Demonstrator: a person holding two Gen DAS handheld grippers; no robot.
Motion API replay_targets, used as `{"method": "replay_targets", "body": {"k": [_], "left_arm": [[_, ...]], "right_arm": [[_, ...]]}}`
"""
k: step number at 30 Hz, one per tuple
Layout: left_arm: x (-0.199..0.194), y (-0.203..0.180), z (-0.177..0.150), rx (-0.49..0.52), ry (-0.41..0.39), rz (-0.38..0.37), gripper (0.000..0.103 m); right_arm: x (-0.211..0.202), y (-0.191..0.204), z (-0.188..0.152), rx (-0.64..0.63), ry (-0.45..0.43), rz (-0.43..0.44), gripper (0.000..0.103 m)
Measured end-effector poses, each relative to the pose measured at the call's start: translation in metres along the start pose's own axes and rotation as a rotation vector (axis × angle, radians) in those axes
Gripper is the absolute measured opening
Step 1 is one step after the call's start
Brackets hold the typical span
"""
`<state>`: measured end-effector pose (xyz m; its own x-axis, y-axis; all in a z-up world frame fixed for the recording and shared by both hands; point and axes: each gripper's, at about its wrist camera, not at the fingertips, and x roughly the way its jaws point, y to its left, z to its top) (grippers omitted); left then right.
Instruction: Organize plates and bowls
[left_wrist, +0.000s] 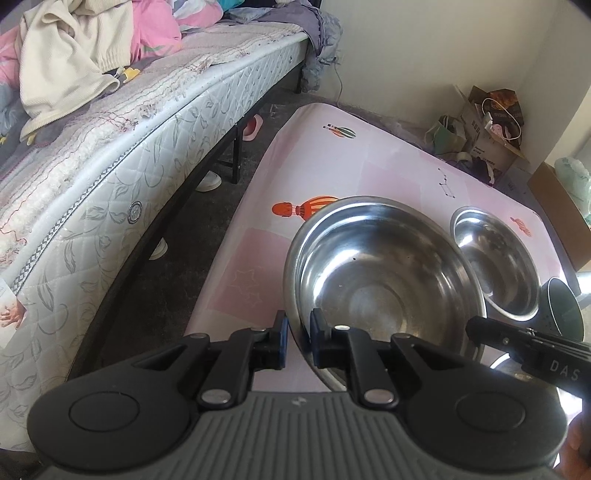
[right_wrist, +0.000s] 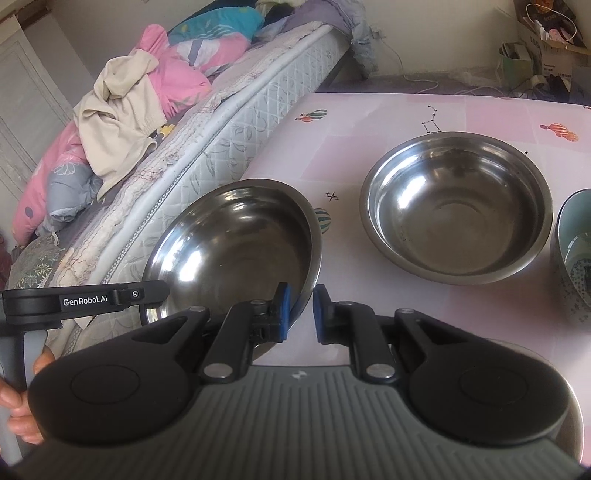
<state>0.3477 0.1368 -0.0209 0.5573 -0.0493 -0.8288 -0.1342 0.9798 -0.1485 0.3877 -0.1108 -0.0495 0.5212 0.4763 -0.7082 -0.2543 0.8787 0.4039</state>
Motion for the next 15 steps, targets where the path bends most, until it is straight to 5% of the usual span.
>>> {"method": "replay_targets", "body": {"k": [15], "left_arm": [[-0.02,-0.015,0.003,0.028,-0.027,-0.026,0.013]], "right_arm": [[-0.023,-0.002,0.004,-0.004,-0.027,-0.017,0.013]]}}
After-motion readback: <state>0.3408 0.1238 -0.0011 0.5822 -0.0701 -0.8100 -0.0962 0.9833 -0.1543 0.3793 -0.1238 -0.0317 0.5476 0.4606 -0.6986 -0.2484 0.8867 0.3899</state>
